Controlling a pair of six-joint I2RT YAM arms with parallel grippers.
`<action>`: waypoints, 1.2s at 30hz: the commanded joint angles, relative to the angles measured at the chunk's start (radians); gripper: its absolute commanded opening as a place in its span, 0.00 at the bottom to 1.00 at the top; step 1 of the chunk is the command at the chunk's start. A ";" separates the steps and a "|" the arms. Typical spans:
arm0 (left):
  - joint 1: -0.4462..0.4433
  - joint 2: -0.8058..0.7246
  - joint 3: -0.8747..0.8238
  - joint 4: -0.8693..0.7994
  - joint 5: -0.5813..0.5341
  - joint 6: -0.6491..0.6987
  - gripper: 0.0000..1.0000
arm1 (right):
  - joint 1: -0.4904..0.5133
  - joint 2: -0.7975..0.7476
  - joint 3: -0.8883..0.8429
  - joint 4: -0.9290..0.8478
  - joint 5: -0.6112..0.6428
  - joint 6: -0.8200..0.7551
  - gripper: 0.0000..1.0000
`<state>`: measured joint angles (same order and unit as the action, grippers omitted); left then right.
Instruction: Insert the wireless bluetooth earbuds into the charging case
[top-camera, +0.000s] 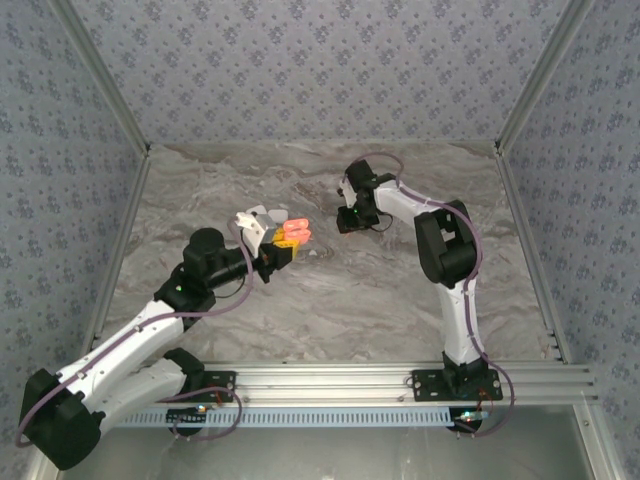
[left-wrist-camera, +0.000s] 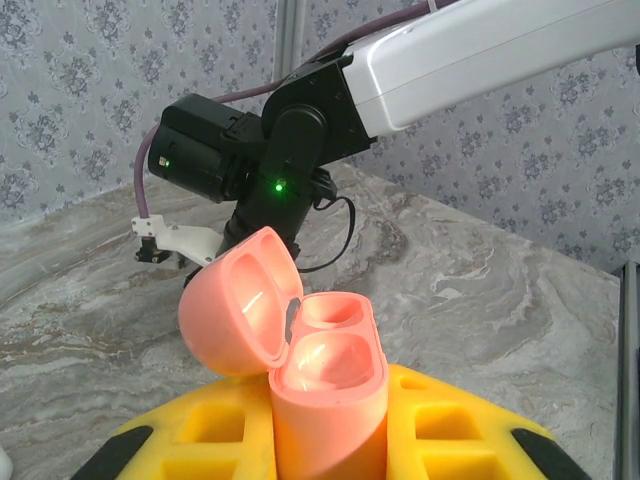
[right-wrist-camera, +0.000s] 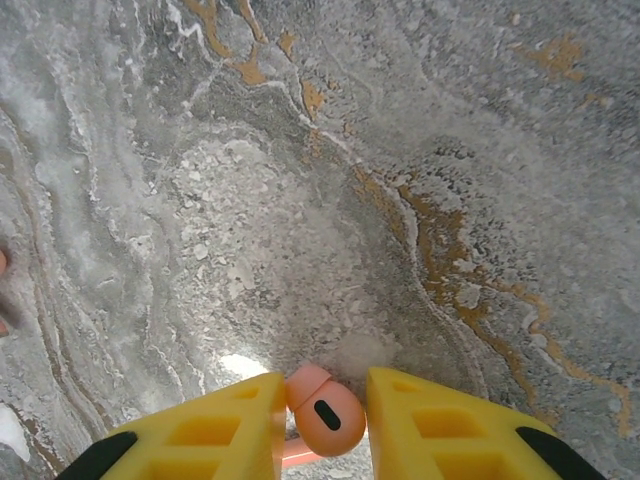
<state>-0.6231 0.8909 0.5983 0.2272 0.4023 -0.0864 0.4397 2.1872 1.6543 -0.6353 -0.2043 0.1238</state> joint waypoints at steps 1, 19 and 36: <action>-0.005 -0.014 0.006 -0.001 -0.009 0.019 0.06 | 0.013 0.016 0.012 -0.061 -0.003 -0.003 0.29; -0.006 0.013 0.007 0.059 0.034 -0.010 0.06 | 0.011 -0.460 -0.251 0.165 -0.086 -0.162 0.20; -0.009 0.103 0.039 0.141 0.222 -0.036 0.04 | 0.138 -0.944 -0.412 0.269 -0.343 -0.468 0.20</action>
<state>-0.6247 0.9913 0.5987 0.3183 0.5652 -0.1169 0.5537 1.2629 1.2621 -0.3988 -0.5137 -0.2752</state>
